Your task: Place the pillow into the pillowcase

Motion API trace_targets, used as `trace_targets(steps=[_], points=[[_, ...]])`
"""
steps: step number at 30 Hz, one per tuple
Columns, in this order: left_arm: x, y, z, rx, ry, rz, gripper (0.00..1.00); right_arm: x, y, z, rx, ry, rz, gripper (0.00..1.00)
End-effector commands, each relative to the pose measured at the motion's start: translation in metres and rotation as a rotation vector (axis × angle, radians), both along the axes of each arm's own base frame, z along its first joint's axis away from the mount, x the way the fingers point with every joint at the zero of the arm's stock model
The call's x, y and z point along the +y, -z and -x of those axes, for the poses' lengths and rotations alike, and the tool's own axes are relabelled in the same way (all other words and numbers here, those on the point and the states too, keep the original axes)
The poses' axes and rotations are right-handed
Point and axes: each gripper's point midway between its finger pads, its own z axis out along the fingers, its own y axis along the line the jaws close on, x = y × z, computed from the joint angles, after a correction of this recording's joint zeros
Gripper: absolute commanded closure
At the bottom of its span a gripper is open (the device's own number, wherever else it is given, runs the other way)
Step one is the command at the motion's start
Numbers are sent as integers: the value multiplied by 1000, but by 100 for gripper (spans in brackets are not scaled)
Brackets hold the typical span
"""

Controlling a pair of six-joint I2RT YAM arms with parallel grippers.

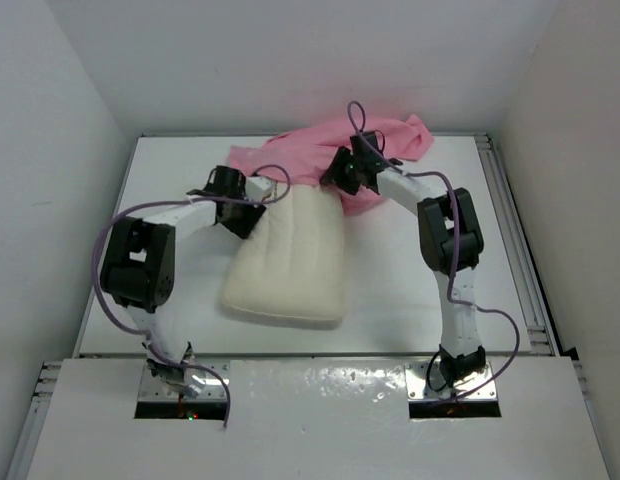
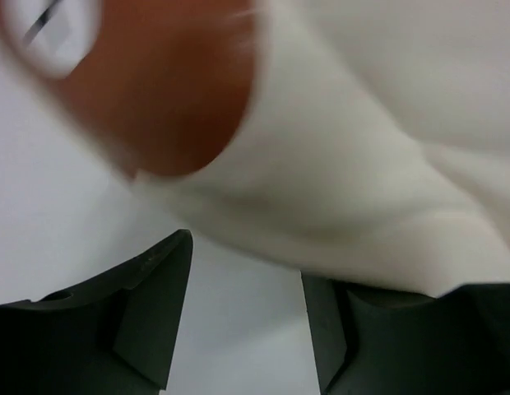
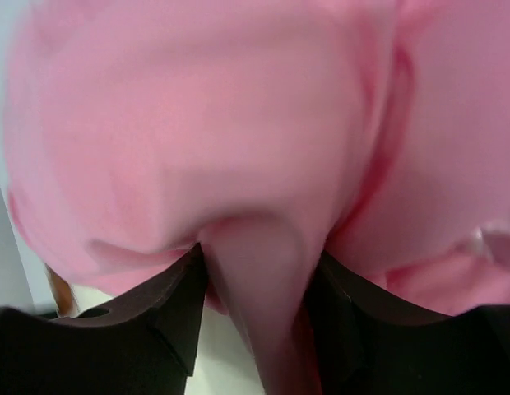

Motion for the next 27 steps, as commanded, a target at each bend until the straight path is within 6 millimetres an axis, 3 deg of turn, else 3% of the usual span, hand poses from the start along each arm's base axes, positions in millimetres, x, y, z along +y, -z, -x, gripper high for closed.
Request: trace_targets(steps=[1,4,7,9,11,13,16,18,19,21,22,27], points=[[-94,-5,54,43,290,162,46,65,-24,12,-47,-272,-61,51],[-109,-12,77,43,346,133,46,76,-41,12,-108,-305,-73,49],[-107,-30,76,25,333,106,42,63,-33,22,-93,-273,-73,46],[-96,-51,66,-2,292,106,39,54,-33,22,-93,-261,-71,39],[-92,-86,58,-29,289,121,36,44,-31,25,-95,-269,-53,29],[-91,-119,54,-49,310,124,30,38,-41,26,-127,-295,-29,18],[-87,-141,52,-89,324,88,26,21,-62,21,-192,-303,40,1],[-75,-141,45,-120,291,44,25,8,-84,19,-246,-284,87,1],[-63,-141,32,-170,242,-9,25,0,-89,19,-263,-286,120,1],[-40,-120,23,-163,188,-87,25,-22,-95,17,-283,-238,188,1],[-29,-118,13,-186,155,-122,25,-31,-111,19,-319,-230,214,1],[3,-90,-14,-181,77,-170,25,-76,-114,37,-316,-176,292,1]])
